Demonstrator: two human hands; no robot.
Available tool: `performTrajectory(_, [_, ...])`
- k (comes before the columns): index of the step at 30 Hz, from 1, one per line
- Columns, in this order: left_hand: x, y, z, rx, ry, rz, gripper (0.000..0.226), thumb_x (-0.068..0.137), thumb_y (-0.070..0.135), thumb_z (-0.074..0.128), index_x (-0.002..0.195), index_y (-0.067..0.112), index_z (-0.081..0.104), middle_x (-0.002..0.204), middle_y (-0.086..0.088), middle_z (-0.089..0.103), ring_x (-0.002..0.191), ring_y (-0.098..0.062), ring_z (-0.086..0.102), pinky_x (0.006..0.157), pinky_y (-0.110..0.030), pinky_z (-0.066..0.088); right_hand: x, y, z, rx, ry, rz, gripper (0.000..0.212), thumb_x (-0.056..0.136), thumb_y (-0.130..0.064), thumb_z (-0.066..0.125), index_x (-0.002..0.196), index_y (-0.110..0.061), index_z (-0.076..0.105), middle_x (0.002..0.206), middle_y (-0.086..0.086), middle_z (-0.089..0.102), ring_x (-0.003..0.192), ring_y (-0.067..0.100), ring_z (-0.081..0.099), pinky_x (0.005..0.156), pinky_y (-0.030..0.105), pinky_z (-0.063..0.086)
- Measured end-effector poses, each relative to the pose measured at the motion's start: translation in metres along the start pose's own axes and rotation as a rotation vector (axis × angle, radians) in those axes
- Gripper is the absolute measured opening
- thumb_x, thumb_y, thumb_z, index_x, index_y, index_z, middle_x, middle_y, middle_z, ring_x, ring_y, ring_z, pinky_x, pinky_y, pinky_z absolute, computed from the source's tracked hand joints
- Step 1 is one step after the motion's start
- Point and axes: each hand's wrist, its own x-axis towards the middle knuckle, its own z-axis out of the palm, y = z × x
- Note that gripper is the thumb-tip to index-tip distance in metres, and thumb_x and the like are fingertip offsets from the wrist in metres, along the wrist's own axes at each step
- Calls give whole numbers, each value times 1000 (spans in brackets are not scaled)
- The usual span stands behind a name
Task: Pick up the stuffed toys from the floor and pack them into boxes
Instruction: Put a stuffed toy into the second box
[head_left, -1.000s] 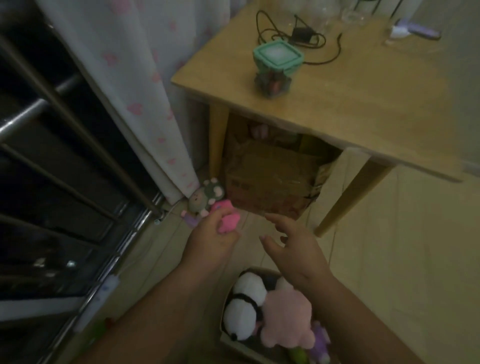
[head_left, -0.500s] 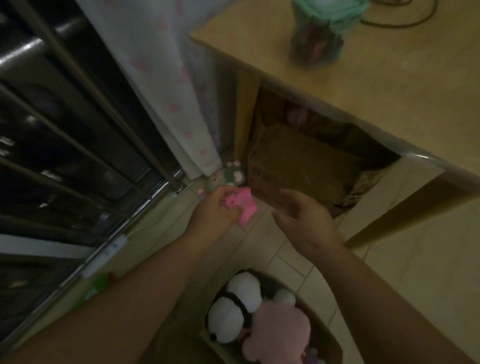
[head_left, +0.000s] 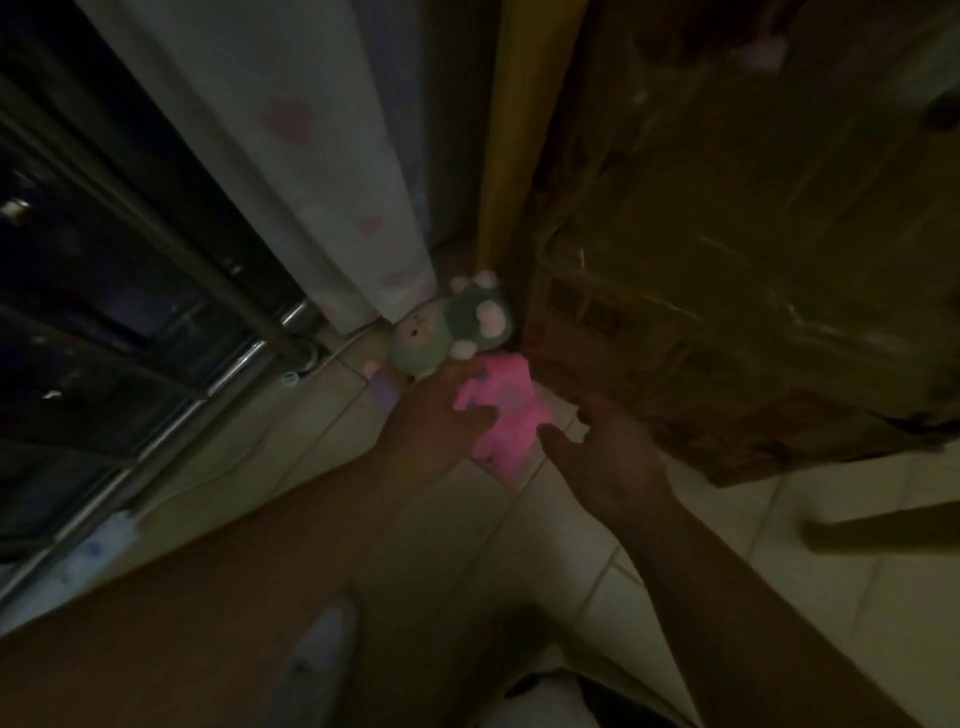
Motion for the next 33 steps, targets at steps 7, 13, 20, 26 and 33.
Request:
performTrajectory(7, [87,-90,33,6,-4,25,36,74,27,70,97,51,57,120,3,61,108,-18,61,96,-40,50,82,66,82,-29,-15,-53,49,84,-26,70,130,-15,55,135,4,54,123,21,49,101,22,33])
performTrajectory(13, [119,-145,67,182,16,87,64,71,35,63,133,25,51,135,1,51,117,-12,50,103,-31,41,127,107,126,-2,-76,3,66,80,-23,75,138,-11,47,143,7,46,132,19,40,96,11,22])
performTrajectory(20, [143,-167,84,87,52,62,72,69,23,65,138,23,44,141,1,45,129,-19,44,107,-38,39,152,126,155,97,-204,60,101,72,-21,82,150,-15,19,153,5,29,139,20,29,95,11,20])
performTrajectory(26, [142,-176,88,-117,51,-49,84,64,42,72,135,54,30,145,10,41,131,-15,44,105,-44,41,148,120,164,143,-106,35,89,71,-16,80,144,-22,30,142,4,44,128,23,45,100,26,39])
performTrajectory(33, [136,-166,94,-342,66,14,56,70,43,65,121,53,44,143,5,46,129,-13,46,107,-42,40,136,108,154,263,51,41,54,71,-6,68,117,-26,48,95,-2,60,87,20,61,59,20,39])
